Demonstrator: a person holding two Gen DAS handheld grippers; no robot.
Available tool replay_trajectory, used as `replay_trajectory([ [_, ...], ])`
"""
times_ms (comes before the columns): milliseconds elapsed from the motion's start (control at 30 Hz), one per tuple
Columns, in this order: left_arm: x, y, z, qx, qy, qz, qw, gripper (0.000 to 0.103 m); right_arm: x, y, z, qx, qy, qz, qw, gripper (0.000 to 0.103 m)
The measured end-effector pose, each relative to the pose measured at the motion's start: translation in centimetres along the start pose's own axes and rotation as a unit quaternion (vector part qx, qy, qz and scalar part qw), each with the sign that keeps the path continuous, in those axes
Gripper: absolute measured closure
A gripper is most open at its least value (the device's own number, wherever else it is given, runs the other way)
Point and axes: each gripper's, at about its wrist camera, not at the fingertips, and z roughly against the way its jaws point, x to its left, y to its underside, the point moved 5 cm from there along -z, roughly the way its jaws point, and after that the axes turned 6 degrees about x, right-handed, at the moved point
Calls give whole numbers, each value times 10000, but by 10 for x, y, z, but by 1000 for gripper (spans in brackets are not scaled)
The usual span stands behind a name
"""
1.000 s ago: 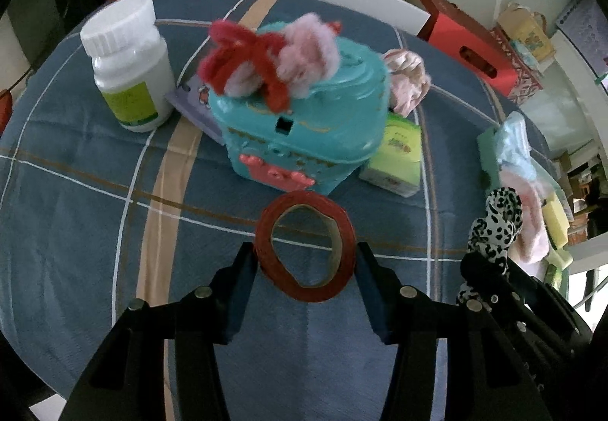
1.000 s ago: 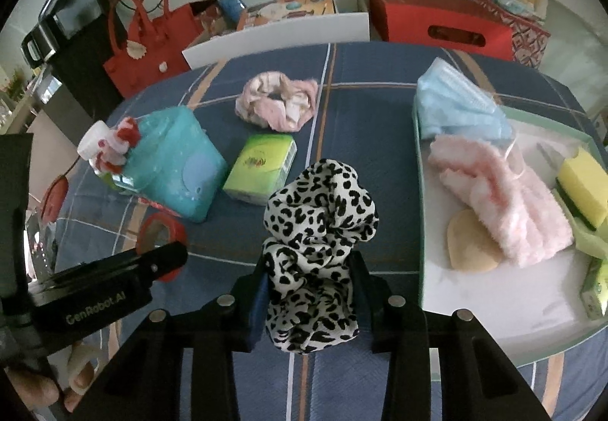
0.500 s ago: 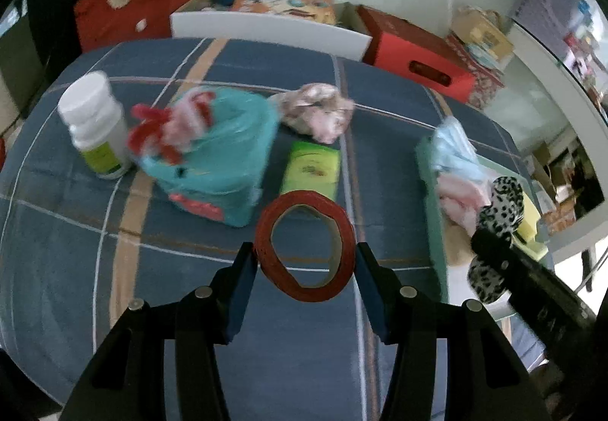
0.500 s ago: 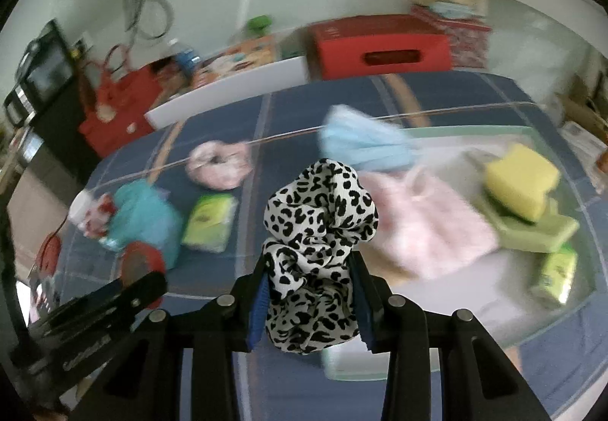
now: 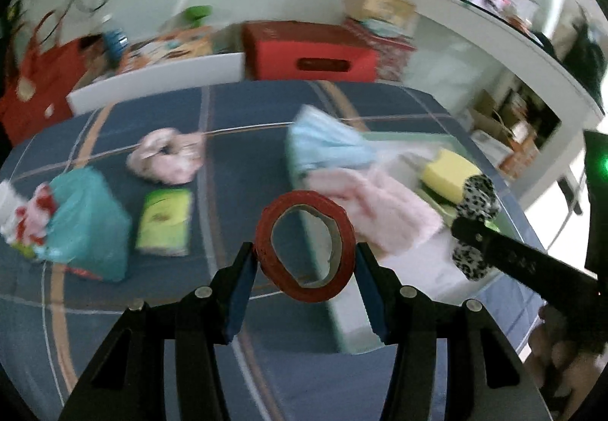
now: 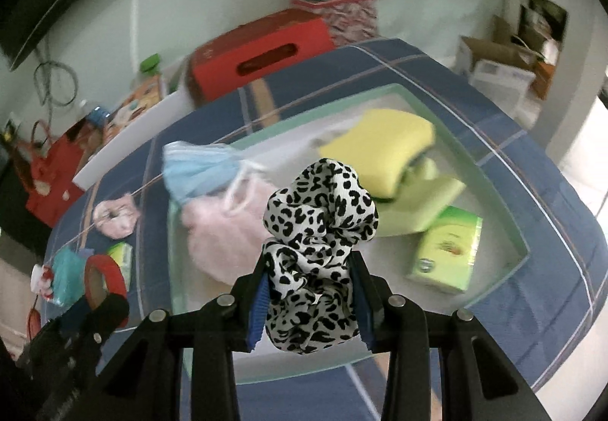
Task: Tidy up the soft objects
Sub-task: 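Carry the scrunchie and tape roll over the white tray with both tools, then open the right tool to drop the scrunchie while the left releases the tape roll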
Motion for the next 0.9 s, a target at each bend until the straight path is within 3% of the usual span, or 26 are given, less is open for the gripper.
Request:
replay_trajectory([
  [333, -55, 12, -28, 394, 570, -530, 9962, 49, -28, 1, -12, 144, 58, -320, 9994, 60],
  [467, -56, 12, -33, 385, 417, -578, 9967, 48, -24, 2, -12, 137, 33, -288, 9995, 59],
  [500, -55, 12, -33, 403, 402, -550, 9969, 48, -24, 2, -12, 135, 33, -293, 9995, 54],
  [567, -52, 12, -32, 381, 371, -502, 9973, 36, -24, 2, -12, 151, 51, -318, 9994, 44],
  [633, -50, 11, -31, 349, 335, -480, 9977, 28, -25, 1, -12, 153, 87, -319, 9993, 43],
  [800, -43, 11, -28, 362, 229, -397, 9983, 26, -25, 1, -13, 185, 134, -317, 9992, 40],
  [900, -33, 10, -27, 353, 81, -239, 9991, 13, -25, 1, -13, 193, 190, -285, 9992, 36],
])
